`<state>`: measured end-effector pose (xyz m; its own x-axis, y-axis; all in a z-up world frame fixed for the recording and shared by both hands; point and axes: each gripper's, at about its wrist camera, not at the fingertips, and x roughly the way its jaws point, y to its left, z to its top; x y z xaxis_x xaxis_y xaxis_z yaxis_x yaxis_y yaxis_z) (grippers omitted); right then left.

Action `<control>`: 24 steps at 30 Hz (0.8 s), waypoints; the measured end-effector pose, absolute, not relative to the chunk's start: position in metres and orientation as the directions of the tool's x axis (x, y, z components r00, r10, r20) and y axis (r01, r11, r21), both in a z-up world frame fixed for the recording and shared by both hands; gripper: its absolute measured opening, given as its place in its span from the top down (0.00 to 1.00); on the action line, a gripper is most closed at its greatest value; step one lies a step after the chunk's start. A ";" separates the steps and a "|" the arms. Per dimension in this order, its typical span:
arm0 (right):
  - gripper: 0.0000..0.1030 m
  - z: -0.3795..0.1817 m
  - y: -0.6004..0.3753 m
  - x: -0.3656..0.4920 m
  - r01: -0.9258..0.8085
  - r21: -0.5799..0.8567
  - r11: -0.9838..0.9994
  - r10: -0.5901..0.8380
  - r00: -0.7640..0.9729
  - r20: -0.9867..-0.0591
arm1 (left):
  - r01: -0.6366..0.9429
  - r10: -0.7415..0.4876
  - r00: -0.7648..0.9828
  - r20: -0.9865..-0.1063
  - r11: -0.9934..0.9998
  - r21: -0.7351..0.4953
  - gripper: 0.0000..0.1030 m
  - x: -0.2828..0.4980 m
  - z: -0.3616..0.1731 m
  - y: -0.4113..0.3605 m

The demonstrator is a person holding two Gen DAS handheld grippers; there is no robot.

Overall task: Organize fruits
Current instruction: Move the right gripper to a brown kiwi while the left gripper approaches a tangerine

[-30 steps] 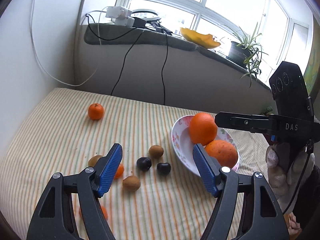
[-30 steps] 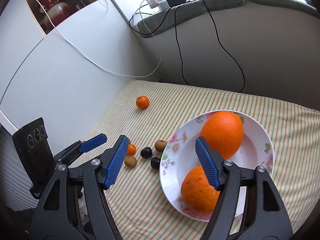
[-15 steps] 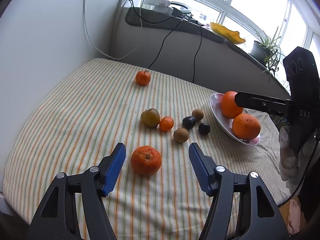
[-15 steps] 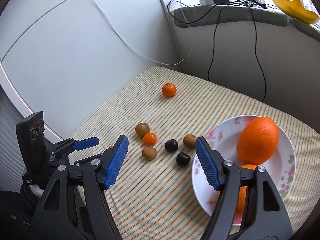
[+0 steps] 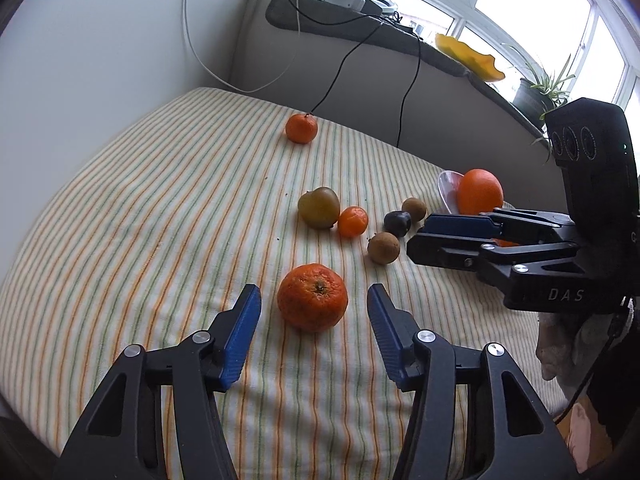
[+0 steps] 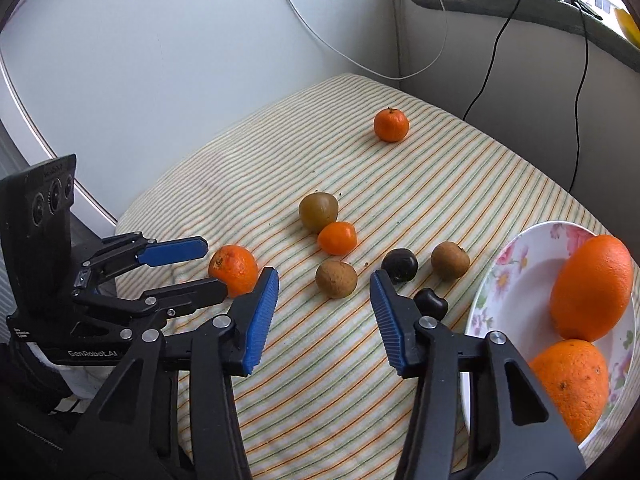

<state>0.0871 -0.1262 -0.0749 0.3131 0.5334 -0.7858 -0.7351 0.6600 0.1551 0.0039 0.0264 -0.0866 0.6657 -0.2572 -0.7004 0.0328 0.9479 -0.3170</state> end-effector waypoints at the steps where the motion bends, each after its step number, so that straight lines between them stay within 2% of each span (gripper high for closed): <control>1: 0.54 -0.077 -0.124 0.087 -0.738 0.148 0.659 0.527 0.312 -0.791 | 0.033 -0.259 0.664 -0.702 0.947 -0.318 0.48 0.004 -0.088 0.026; 11: 0.58 -0.092 -0.110 0.096 -0.741 0.074 0.667 0.462 0.334 -0.821 | 0.035 -0.255 0.657 -0.710 0.950 -0.310 0.50 0.008 -0.092 0.025; 24: 0.70 -0.105 -0.100 0.103 -0.753 0.055 0.656 0.433 0.315 -0.844 | 0.035 -0.253 0.645 -0.721 0.953 -0.302 0.61 0.013 -0.098 0.023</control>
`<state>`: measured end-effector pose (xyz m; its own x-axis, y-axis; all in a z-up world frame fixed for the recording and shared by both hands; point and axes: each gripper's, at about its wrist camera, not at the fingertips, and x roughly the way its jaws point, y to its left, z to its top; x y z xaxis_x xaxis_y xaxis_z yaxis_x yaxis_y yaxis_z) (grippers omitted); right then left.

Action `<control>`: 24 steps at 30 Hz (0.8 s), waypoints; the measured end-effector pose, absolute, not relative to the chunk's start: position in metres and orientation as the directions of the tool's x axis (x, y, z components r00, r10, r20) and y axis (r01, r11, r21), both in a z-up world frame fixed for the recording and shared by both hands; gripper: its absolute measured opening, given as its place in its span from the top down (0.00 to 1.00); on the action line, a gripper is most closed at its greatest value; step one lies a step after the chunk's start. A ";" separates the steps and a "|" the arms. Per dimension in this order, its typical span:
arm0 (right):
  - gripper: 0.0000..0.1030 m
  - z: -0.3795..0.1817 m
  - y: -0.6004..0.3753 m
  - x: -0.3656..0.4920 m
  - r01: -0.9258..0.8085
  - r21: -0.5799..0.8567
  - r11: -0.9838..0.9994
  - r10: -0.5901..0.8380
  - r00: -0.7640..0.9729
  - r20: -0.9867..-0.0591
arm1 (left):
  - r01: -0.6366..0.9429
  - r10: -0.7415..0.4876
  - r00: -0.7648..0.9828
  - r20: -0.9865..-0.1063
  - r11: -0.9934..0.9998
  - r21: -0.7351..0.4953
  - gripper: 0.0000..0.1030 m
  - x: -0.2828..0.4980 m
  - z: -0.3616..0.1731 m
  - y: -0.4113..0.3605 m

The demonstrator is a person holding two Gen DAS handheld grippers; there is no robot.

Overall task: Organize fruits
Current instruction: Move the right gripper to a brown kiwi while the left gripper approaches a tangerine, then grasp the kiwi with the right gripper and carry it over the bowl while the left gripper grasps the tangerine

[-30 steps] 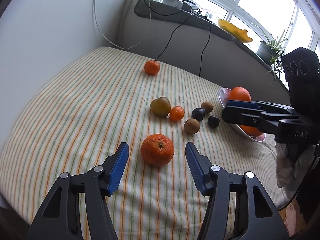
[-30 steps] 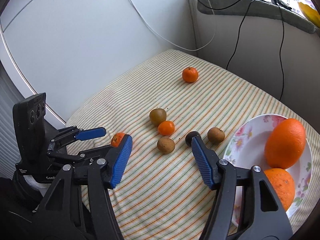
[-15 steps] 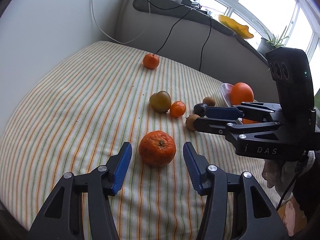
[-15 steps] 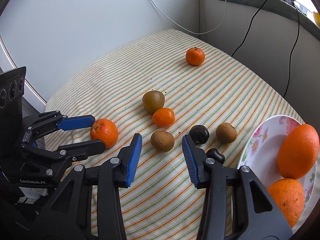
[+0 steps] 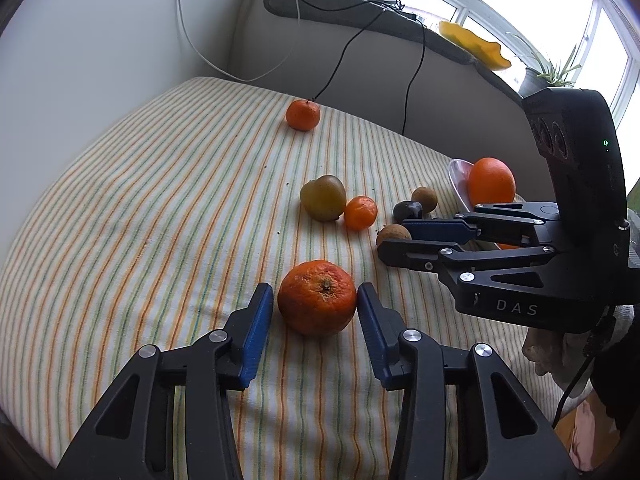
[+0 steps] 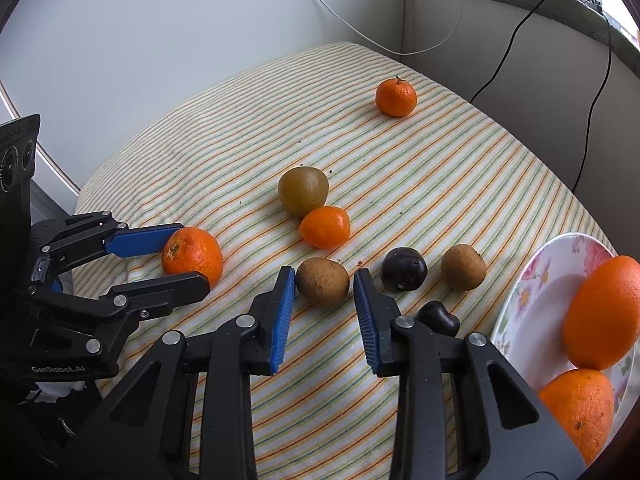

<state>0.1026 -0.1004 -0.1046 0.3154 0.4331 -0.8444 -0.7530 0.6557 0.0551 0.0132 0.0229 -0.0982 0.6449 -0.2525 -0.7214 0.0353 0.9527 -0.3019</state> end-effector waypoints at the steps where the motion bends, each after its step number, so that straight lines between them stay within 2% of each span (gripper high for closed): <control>1: 0.72 -0.105 -0.100 0.103 -0.755 0.055 0.653 0.434 0.314 -0.844 | 0.037 -0.254 0.644 -0.721 0.952 -0.303 0.62 0.013 -0.098 0.023; 12: 0.72 -0.102 -0.100 0.101 -0.756 0.053 0.652 0.443 0.324 -0.836 | 0.026 -0.250 0.648 -0.719 0.951 -0.307 0.62 0.013 -0.097 0.022; 24: 0.72 -0.074 -0.130 0.097 -0.735 0.070 0.675 0.488 0.373 -0.789 | 0.048 -0.273 0.665 -0.695 0.944 -0.325 0.63 0.011 -0.081 0.015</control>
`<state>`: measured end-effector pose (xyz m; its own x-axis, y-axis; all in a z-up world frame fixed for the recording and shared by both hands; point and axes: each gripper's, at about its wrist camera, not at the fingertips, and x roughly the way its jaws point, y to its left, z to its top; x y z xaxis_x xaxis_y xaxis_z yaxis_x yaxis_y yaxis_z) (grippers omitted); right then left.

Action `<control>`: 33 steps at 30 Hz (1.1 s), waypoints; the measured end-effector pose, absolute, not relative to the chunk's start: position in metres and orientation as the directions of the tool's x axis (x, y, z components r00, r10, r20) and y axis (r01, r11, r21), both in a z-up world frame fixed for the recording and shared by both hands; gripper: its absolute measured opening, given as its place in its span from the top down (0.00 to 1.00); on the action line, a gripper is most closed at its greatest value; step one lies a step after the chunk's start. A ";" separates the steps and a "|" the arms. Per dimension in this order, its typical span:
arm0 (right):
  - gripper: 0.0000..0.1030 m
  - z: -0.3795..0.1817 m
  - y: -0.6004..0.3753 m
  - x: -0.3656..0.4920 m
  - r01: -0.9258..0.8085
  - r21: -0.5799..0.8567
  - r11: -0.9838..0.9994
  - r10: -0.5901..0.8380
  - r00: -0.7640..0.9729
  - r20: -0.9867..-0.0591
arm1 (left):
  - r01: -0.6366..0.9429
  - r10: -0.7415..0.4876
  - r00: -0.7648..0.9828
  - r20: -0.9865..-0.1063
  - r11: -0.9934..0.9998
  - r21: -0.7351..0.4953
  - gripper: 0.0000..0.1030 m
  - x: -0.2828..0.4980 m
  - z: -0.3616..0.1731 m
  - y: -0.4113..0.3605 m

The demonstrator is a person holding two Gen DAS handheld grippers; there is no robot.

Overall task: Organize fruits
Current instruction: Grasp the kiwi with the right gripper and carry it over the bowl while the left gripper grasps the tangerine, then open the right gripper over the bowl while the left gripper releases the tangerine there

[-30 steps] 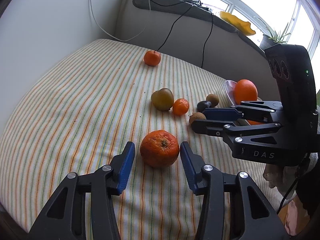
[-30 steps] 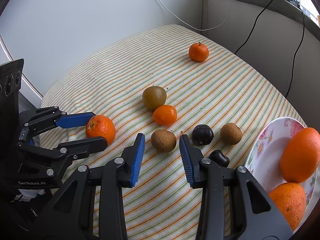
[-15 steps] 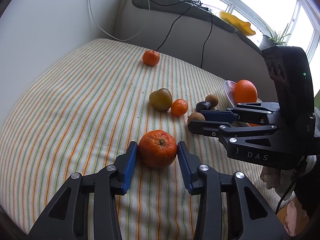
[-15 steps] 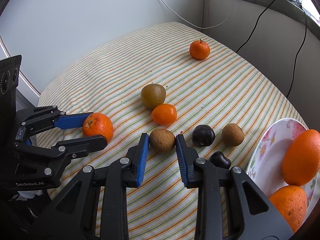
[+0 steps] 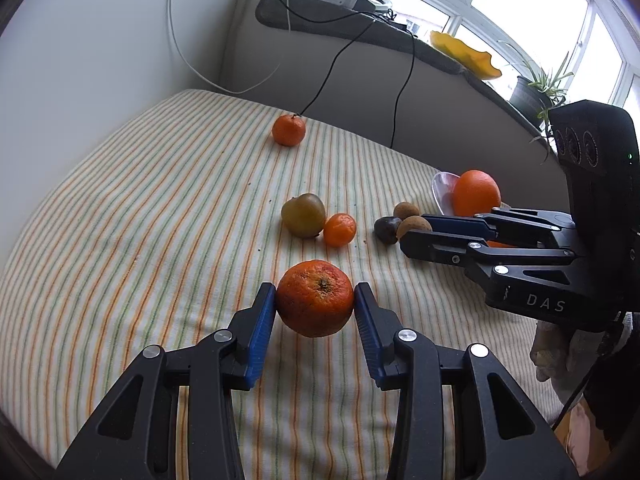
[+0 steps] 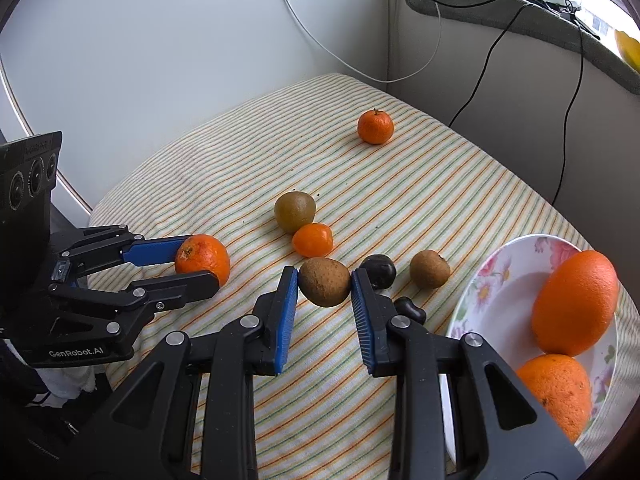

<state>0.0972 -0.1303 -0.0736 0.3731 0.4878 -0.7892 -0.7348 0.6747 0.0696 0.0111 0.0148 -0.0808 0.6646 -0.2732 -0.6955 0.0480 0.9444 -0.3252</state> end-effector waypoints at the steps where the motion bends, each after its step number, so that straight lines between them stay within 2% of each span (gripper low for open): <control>1: 0.72 -0.071 -0.134 0.096 -0.732 0.070 0.678 0.490 0.380 -0.785 | 0.054 -0.278 0.666 -0.692 0.943 -0.327 0.63 0.011 -0.079 0.013; 19: 0.72 -0.027 -0.241 0.094 -0.596 0.043 0.802 0.440 0.541 -0.716 | 0.214 -0.384 0.667 -0.638 0.920 -0.329 0.63 0.037 -0.058 -0.046; 33: 0.72 -0.029 -0.315 0.112 -0.458 0.059 0.887 0.356 0.597 -0.719 | 0.330 -0.449 0.630 -0.633 0.894 -0.305 0.63 0.076 -0.053 -0.101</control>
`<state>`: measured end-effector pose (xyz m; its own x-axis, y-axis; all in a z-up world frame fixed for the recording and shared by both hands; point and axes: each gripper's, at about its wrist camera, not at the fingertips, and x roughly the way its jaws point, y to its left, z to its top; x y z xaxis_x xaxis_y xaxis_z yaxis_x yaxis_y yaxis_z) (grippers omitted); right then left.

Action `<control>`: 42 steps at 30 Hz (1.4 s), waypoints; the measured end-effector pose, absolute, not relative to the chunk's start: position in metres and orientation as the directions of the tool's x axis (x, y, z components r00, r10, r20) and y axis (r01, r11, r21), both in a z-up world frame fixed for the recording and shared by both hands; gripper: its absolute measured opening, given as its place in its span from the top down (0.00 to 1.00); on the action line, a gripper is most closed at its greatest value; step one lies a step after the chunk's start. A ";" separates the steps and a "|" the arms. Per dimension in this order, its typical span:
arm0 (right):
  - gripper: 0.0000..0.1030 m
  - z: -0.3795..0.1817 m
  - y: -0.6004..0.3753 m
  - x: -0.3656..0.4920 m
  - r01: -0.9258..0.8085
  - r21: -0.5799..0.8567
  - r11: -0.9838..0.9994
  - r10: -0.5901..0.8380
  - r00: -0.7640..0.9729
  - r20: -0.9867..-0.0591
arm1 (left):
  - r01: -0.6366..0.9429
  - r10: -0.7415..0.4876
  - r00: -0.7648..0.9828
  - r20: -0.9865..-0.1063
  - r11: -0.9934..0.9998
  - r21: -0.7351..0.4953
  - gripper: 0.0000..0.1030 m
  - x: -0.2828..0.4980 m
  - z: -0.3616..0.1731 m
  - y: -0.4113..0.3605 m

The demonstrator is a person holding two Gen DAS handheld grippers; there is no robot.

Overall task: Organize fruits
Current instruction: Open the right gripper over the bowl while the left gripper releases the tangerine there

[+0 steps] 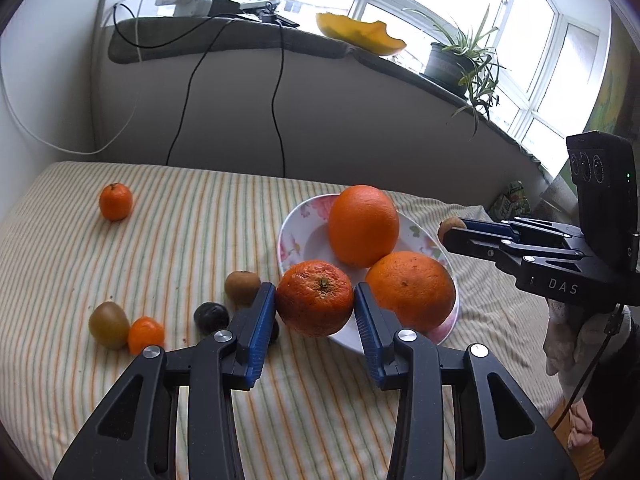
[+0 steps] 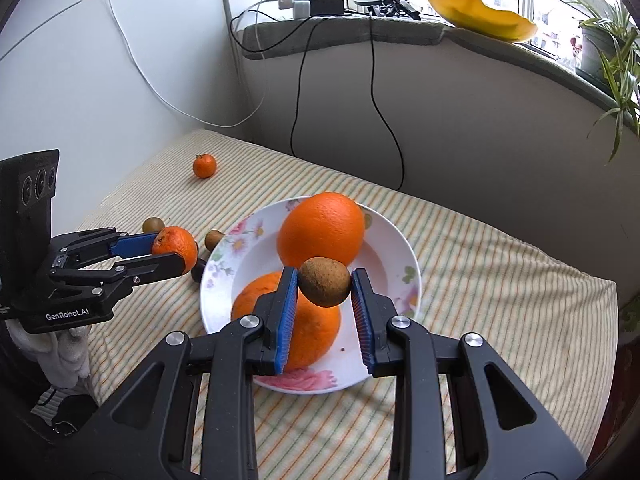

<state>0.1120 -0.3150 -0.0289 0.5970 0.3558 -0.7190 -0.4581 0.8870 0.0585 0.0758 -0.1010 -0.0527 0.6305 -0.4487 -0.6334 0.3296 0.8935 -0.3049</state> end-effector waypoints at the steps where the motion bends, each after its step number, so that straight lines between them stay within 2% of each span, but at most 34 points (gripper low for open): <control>1: 0.72 -0.031 -0.319 0.112 -0.451 0.062 0.890 0.352 0.596 -0.721 | 0.334 -0.451 0.626 -0.636 0.892 -0.304 0.63 0.078 -0.054 -0.104; 12: 0.72 -0.052 -0.345 0.132 -0.395 0.099 0.913 0.330 0.574 -0.750 | 0.342 -0.446 0.605 -0.659 0.894 -0.290 0.63 0.092 -0.059 -0.117; 29: 0.72 -0.061 -0.342 0.138 -0.399 0.097 0.912 0.325 0.558 -0.763 | 0.342 -0.438 0.595 -0.674 0.897 -0.281 0.62 0.098 -0.060 -0.123; 31: 0.72 -0.061 -0.342 0.138 -0.399 0.097 0.912 0.325 0.556 -0.765 | 0.342 -0.436 0.594 -0.676 0.898 -0.278 0.62 0.097 -0.059 -0.123; 32: 0.72 -0.061 -0.342 0.138 -0.400 0.097 0.911 0.325 0.555 -0.766 | 0.343 -0.435 0.593 -0.678 0.898 -0.277 0.58 0.097 -0.059 -0.123; 33: 0.70 -0.061 -0.341 0.138 -0.401 0.095 0.911 0.324 0.553 -0.767 | 0.343 -0.435 0.596 -0.675 0.898 -0.276 0.51 0.097 -0.058 -0.123; 34: 0.60 -0.061 -0.341 0.138 -0.399 0.091 0.912 0.320 0.556 -0.767 | 0.343 -0.433 0.601 -0.672 0.899 -0.273 0.45 0.096 -0.057 -0.123; 35: 0.54 -0.060 -0.341 0.138 -0.396 0.086 0.914 0.316 0.563 -0.764 | 0.341 -0.430 0.605 -0.670 0.900 -0.270 0.43 0.096 -0.056 -0.123; 36: 0.41 -0.059 -0.341 0.137 -0.393 0.081 0.916 0.312 0.571 -0.759 | 0.341 -0.429 0.608 -0.668 0.901 -0.269 0.42 0.095 -0.055 -0.123; 37: 0.35 -0.058 -0.342 0.136 -0.390 0.076 0.918 0.309 0.579 -0.754 | 0.341 -0.429 0.609 -0.667 0.901 -0.269 0.42 0.095 -0.054 -0.122; 42: 0.24 -0.055 -0.341 0.133 -0.389 0.055 0.920 0.296 0.593 -0.749 | 0.337 -0.428 0.609 -0.667 0.902 -0.272 0.37 0.094 -0.053 -0.121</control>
